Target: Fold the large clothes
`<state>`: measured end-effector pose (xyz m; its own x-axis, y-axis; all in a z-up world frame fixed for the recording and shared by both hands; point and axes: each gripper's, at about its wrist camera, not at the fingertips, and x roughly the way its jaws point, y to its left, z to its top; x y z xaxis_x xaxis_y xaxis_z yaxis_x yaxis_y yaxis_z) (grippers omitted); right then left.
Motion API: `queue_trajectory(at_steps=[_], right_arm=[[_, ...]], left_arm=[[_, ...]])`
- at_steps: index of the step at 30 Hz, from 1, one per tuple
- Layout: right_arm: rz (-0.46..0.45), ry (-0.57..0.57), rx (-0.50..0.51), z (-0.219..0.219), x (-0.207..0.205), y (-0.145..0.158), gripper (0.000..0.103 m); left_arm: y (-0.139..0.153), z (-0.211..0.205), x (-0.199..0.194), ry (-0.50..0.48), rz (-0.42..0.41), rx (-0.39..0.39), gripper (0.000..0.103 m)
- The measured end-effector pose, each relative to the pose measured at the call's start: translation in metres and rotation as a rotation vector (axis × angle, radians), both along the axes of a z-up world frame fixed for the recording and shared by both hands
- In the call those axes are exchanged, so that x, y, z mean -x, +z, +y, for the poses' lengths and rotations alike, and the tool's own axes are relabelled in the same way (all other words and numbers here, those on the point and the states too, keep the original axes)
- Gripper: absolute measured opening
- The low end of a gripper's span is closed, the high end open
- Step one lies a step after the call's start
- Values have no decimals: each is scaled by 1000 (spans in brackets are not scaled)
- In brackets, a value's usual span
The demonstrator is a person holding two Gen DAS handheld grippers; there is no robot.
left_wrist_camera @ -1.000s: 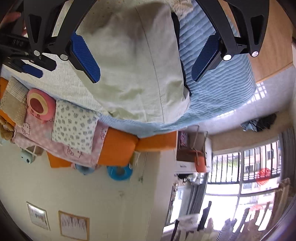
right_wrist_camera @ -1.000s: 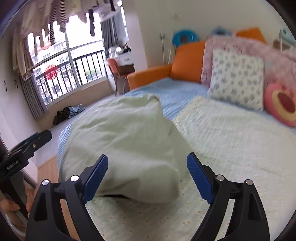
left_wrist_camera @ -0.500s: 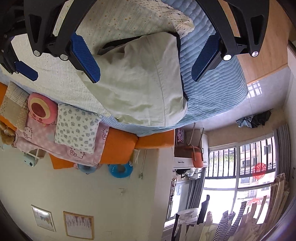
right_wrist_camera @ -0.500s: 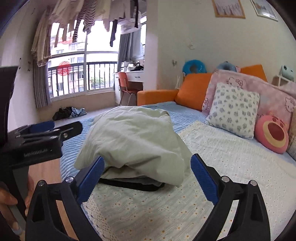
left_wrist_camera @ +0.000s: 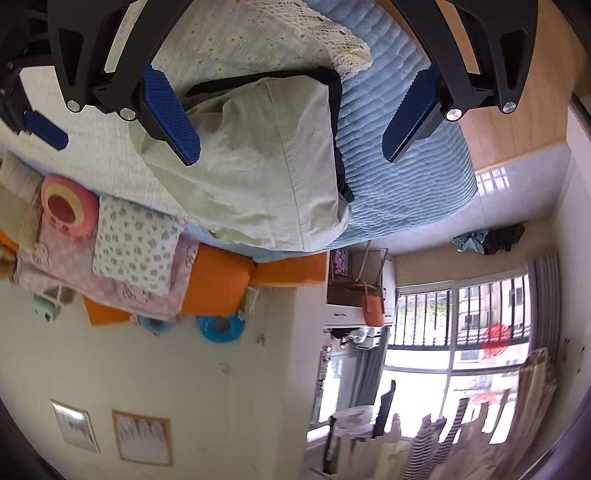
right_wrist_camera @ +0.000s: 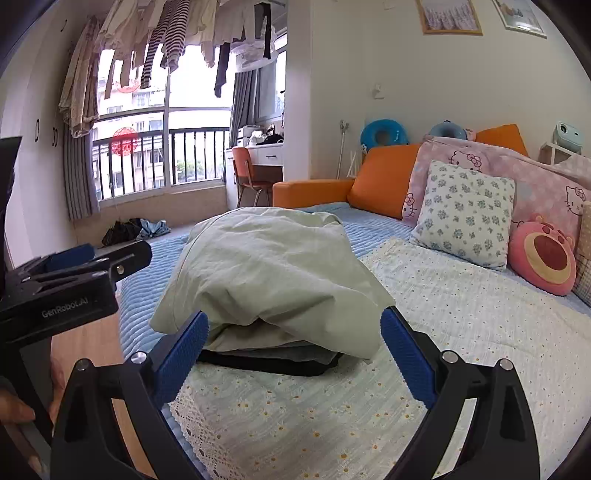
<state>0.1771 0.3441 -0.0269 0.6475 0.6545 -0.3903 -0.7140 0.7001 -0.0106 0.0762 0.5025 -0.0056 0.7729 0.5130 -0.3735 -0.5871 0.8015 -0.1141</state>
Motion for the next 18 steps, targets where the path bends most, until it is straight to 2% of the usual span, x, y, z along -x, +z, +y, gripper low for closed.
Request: queue_trajectory(at_steps=[3,18], right_arm=[[4,-2,-11,0,-1,-3,93],[4,-14,-46,-4,-4,-6,93]], left_arm=[[-2,2,1,5,-12,2,100],[-8,2,-9,-28,30,-14,100]])
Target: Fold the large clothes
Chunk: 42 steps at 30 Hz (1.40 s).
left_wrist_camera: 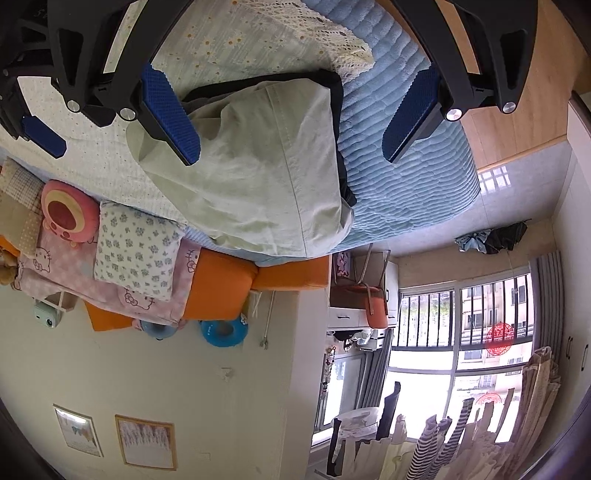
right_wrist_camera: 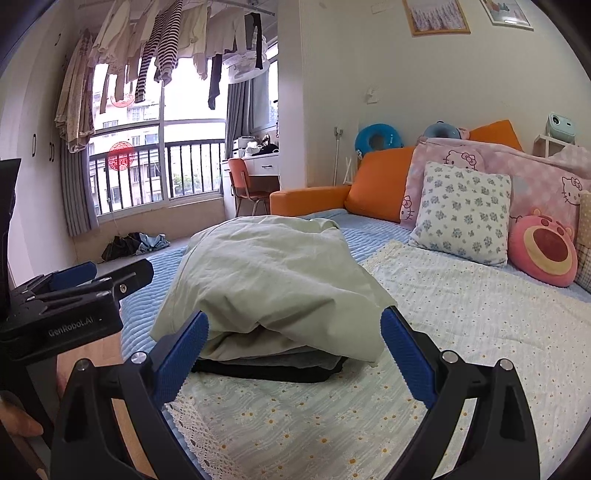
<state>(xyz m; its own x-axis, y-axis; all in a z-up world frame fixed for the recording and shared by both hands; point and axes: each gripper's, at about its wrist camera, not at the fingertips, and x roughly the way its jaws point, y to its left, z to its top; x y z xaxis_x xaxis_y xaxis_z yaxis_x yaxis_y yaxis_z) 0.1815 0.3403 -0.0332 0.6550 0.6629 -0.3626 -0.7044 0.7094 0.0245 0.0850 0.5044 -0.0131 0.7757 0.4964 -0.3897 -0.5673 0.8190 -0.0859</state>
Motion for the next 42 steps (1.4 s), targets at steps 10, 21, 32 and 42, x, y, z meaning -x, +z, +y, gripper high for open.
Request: queue_trajectory(at_steps=[10,21,32,42], right_arm=[[11,-10,0,-2,-5,-1,93],[31,-11,-2,-4,-9,-4,93],[19,-13,2,-3,-7,-5,93],[23,-9,-4,-5,-6,-4,93]], left_arm=[[-2,-2,-9,-29,13,-3,100],[-3,-4,-15,-44,18,-4,100],[0,-8,-18,-67,22,-29,100],[7,-11,-17,-77,25,-33,100]])
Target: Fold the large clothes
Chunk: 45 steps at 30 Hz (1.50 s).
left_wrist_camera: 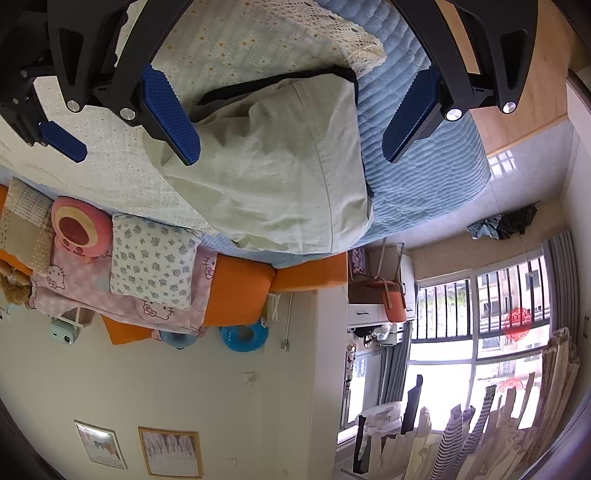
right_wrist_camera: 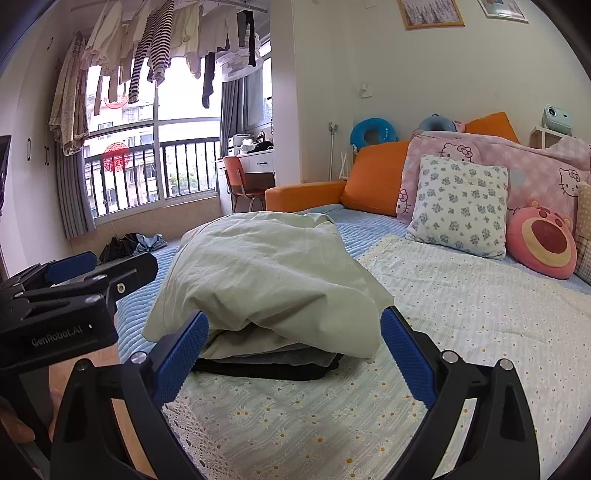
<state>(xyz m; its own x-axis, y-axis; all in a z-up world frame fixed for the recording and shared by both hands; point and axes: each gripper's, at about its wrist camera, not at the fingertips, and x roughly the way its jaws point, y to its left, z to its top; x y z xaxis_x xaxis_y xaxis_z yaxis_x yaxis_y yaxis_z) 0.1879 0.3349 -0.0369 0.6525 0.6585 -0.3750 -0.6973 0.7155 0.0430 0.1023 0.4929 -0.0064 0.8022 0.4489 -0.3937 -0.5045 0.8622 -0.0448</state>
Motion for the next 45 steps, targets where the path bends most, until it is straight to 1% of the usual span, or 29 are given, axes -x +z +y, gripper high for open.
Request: queue_trajectory(at_steps=[4,7,11,14,18,20,23,30,35,40,42,45], right_arm=[[-14,-9,11,-1,1,1,93],[-11,-15,15,-3,0,0,93],[2,-21,17,-4,-2,-2,93],[19,-24,21,-3,-5,-3,93],[17,-25,19,-2,-5,-4,93],[21,-23,13,-2,-5,-4,93],[14,-24,14,0,-5,-3,93],[10,-33,21,3,-9,-3,93],[21,-34,33,9,-11,-8,93],[11,-31,46,13,-9,-11,93],[12,-32,49,13,-9,-12,93],[14,-36,44,12,-11,-11,93]], left_arm=[[-1,3,1,3,-19,41,100],[-3,6,-1,9,-12,57,100],[-3,4,-4,8,-1,42,100],[-3,3,-7,5,23,25,100],[-3,1,-11,4,44,-1,100],[-2,2,-10,17,39,-4,100],[0,6,-8,26,17,14,100],[1,10,-7,27,-5,26,100],[-2,6,-12,-10,17,-2,100],[-5,2,-14,-17,27,-29,100],[-5,2,-15,-24,28,-24,100],[-4,5,-16,-10,27,-20,100]])
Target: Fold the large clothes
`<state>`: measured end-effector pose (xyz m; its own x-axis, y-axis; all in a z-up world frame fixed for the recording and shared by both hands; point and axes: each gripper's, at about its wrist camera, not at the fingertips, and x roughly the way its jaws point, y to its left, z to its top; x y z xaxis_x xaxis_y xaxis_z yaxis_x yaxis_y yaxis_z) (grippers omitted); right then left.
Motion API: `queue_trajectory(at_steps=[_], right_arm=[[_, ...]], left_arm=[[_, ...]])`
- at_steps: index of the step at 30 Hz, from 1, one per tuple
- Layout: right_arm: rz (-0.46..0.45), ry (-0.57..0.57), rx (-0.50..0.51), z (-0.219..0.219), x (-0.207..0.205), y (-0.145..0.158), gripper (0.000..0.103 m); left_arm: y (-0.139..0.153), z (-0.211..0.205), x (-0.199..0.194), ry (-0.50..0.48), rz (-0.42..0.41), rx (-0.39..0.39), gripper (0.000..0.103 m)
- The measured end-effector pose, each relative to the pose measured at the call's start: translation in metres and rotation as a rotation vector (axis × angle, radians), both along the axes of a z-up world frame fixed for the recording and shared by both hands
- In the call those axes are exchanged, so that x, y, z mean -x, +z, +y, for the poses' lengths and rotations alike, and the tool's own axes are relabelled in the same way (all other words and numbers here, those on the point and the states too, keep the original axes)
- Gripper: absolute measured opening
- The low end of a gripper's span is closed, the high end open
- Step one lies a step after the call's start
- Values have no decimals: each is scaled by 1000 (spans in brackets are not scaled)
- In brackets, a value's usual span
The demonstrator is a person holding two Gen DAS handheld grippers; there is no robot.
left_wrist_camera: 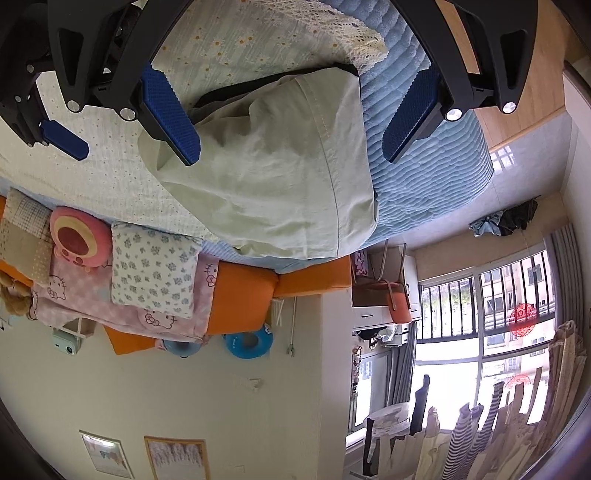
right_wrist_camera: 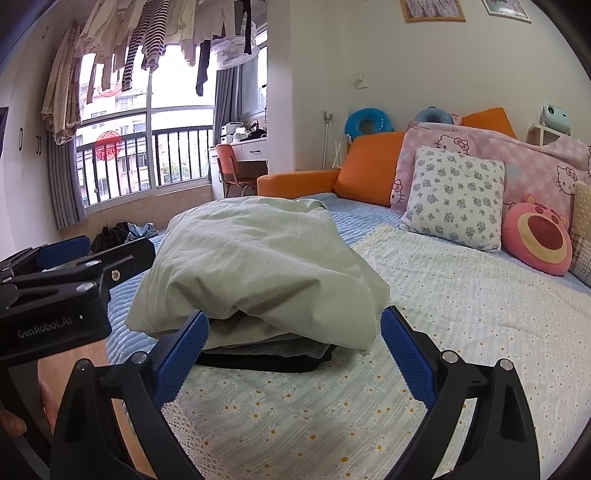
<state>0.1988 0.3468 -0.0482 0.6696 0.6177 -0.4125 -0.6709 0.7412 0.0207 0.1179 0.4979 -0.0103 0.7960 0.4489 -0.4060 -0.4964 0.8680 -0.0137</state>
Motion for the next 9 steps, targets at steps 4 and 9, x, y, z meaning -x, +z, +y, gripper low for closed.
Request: queue_trajectory(at_steps=[4,9], right_arm=[[-3,-3,-1,-1,0,0,93],[-4,-4,-3,-1,0,0,93]], left_arm=[[5,-2,4,29,-22,-44,100],[11,-5,7,39,-40,-83,100]])
